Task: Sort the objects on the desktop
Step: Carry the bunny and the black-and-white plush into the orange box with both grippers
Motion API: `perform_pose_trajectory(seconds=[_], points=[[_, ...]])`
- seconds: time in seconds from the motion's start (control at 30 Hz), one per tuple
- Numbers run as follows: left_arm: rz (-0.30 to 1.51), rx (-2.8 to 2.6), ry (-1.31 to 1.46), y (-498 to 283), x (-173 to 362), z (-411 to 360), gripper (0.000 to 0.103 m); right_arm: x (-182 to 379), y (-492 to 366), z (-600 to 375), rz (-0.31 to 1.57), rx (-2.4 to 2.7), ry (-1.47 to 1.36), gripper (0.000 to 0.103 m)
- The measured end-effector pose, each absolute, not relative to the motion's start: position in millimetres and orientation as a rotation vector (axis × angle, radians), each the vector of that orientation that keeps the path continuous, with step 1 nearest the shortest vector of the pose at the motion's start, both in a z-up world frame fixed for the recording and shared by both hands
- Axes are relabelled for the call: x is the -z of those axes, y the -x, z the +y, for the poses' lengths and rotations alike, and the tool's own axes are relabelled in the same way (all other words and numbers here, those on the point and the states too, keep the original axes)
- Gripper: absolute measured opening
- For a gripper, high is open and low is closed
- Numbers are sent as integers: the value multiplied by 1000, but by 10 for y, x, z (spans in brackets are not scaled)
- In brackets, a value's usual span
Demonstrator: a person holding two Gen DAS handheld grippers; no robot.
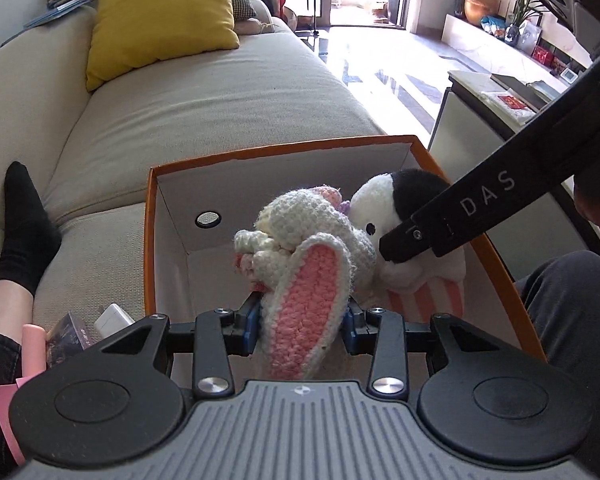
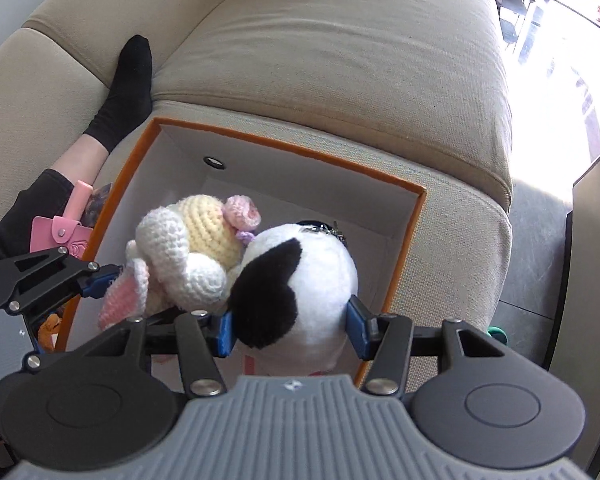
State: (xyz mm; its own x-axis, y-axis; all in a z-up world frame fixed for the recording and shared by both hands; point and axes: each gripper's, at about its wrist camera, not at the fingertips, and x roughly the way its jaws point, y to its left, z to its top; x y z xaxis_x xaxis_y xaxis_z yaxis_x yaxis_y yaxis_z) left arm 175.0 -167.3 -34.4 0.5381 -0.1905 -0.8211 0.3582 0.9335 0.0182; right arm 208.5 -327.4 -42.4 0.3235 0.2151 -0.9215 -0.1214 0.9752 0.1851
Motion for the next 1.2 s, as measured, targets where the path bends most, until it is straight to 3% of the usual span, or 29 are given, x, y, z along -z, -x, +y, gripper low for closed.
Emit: perform_pose_trajectory(seconds=[0.63,0.9,0.97,1.2], points=[[1036,272,-55,-2053,638,-1719,48,678,-2362,-2985,1299,-149,84,67],[1096,324,-77,-1936,593,-1594,49,668,-2324,-3025,1289,-182,136,43],[1104,328,-88,-1903,565,-1568,40,675,-2311,-3030,1274,-183,152,41],[1078,316,-45,-1906,547,-1518,33,693,-2333,-3153,1273,-203,92,38]])
